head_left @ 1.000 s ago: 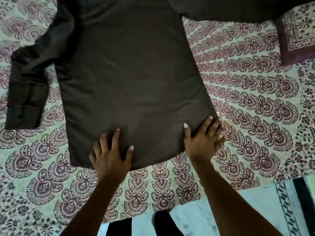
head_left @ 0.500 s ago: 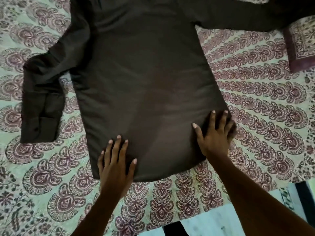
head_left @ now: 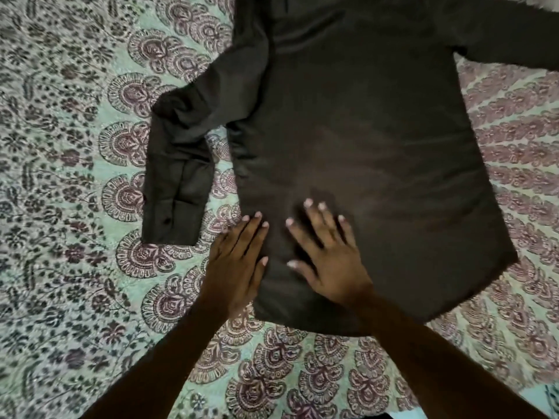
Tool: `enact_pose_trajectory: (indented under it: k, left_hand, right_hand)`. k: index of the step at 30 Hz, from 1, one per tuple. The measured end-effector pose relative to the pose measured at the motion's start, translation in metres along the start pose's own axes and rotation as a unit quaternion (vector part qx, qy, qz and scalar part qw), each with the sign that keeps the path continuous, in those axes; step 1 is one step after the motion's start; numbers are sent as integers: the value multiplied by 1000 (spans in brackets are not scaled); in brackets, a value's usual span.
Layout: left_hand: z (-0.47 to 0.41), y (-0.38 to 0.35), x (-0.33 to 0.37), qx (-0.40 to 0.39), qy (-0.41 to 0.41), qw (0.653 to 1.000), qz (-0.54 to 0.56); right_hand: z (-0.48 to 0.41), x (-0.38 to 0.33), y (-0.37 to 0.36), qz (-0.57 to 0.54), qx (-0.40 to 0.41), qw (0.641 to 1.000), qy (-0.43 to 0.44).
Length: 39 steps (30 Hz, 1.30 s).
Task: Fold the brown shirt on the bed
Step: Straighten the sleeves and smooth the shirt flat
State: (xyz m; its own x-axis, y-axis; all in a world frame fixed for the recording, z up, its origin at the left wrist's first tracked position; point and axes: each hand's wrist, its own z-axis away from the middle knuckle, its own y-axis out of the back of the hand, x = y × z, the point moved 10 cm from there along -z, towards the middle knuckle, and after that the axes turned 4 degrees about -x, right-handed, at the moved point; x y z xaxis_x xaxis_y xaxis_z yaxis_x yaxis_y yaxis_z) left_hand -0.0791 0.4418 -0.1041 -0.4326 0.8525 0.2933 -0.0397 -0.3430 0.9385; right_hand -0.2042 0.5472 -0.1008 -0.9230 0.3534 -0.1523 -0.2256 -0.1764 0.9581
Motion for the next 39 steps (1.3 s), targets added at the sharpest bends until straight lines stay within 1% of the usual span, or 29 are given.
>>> enact_pose_trajectory:
  k: [2, 3, 4, 5, 7, 8, 9, 10, 11, 13, 14, 15, 16, 18, 19, 20, 21, 23, 25, 27, 28, 29, 30, 31, 33, 34, 36, 37, 39]
  left_hand:
    - [-17, 8, -13, 10, -12, 1000, -17]
    - [-28, 13, -22, 15, -6, 1000, -26]
    - [-39, 20, -33, 24, 10, 999, -34]
    - [-52, 29, -46, 40, 34, 998, -41]
    - [-70, 50, -69, 81, 97, 991, -46]
    - [-78, 61, -84, 105, 134, 985, -39]
    - [-84, 71, -99, 128, 171, 977, -24]
    - [-90, 78, -114, 143, 203, 969, 1]
    - [-95, 83, -127, 148, 229, 962, 30]
    - [-102, 84, -150, 139, 263, 950, 90]
    - [-104, 83, -159, 133, 275, 944, 124]
    - [-106, 83, -167, 130, 284, 936, 164]
    - [-105, 88, -173, 141, 294, 922, 207]
    - [-99, 100, -183, 193, 324, 884, 275]
    - [-96, 107, -193, 220, 346, 864, 292]
    - [-93, 108, -202, 230, 376, 847, 297]
    - [-91, 106, -208, 229, 405, 837, 287]
    - [-88, 104, -224, 209, 458, 829, 243]
    - [-90, 92, -233, 147, 489, 835, 206]
    - [-90, 79, -237, 103, 503, 838, 184]
    - [-90, 80, -240, 111, 496, 841, 185]
    - [-91, 85, -243, 142, 478, 844, 196]
    - [-92, 96, -247, 189, 451, 844, 218]
    - [-91, 107, -254, 234, 433, 833, 253]
    - [-87, 131, -276, 293, 415, 801, 317]
    - [-88, 145, -287, 313, 390, 799, 334]
    - [-90, 167, -319, 334, 339, 799, 366]
    - [-91, 175, -335, 326, 329, 807, 366]
    - [-87, 197, -372, 287, 324, 847, 308]
  right_hand:
    - [-34, 26, 5, -16, -2, 993, -116]
    - [-48, 24, 3, -9, -11, 993, -114]
    - [-60, 9, -1, 8, -20, 998, -64]
    - [-71, -12, -6, 27, -25, 999, 18]
    - [-74, -51, -5, 40, -22, 983, 176]
    - [-80, -60, -2, 34, -16, 976, 215]
    - [-92, -59, 3, 23, -4, 978, 209]
    - [-111, -48, 10, 10, 16, 987, 157]
    - [-131, -29, 16, -2, 33, 997, 74]
    - [-164, 9, 27, -27, 37, 996, -82]
    - [-177, 14, 28, -25, 31, 994, -106]
    - [-189, 6, 28, -19, 20, 996, -82]
    - [-199, -11, 27, -15, 8, 1000, -24]
    - [-204, -46, 27, -26, 9, 995, 100]
    - [-210, -56, 33, -52, 22, 990, 127]
    - [-215, -57, 39, -92, 41, 987, 125]
    - [-218, -51, 50, -136, 78, 983, 100]
    - [-228, -36, 71, -246, 144, 958, 15]
    - [-238, -25, 86, -392, 176, 899, -81]
    - [-250, -24, 87, -512, 189, 821, -165]
    - [-256, -27, 83, -574, 186, 772, -199]
    - [-262, -30, 77, -642, 190, 708, -225]
    - [-268, -32, 71, -696, 200, 645, -244]
    - [-275, -35, 71, -730, 214, 596, -255]
    - [-289, -43, 73, -763, 225, 545, -265]
    - [-296, -49, 70, -783, 213, 518, -271]
    - [-314, -74, 67, -844, 161, 438, -264]
    - [-321, -87, 68, -865, 140, 406, -261]
    - [-334, -116, 74, -876, 119, 382, -270]
